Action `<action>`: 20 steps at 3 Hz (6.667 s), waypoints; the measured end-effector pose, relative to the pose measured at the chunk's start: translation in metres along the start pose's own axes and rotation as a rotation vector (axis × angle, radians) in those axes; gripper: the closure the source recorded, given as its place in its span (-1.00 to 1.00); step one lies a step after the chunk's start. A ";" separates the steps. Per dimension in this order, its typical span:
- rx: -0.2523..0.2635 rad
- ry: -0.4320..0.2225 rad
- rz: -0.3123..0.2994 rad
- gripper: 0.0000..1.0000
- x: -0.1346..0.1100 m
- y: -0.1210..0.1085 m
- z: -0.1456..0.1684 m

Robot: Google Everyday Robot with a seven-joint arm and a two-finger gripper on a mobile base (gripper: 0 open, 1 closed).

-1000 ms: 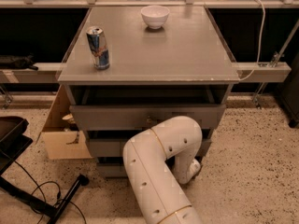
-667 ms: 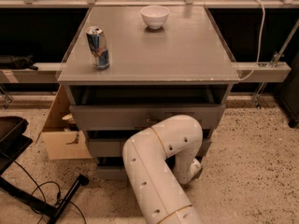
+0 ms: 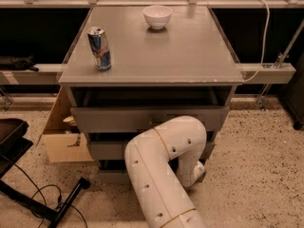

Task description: Open bottom drawer

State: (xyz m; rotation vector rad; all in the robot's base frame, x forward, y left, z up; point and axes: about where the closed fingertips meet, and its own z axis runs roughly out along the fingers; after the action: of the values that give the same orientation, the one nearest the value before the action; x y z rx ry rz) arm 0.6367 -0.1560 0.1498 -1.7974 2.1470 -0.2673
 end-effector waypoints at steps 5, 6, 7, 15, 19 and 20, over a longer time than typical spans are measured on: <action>0.001 0.000 -0.032 1.00 0.011 0.006 -0.031; -0.003 0.000 -0.034 1.00 0.014 0.010 -0.036; -0.007 -0.001 -0.037 1.00 0.018 0.015 -0.042; -0.170 -0.066 -0.080 -0.90 0.030 0.102 -0.106; -0.149 -0.013 -0.087 -0.94 -0.001 0.079 -0.039; -0.210 0.013 -0.139 -0.49 0.000 0.090 -0.037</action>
Offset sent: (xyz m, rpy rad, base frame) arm -0.2947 -0.1374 0.2026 -0.1317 0.1978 0.0997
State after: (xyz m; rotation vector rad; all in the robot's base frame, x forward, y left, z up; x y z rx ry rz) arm 0.5406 -0.1416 0.1527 -2.0695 2.1301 -0.0884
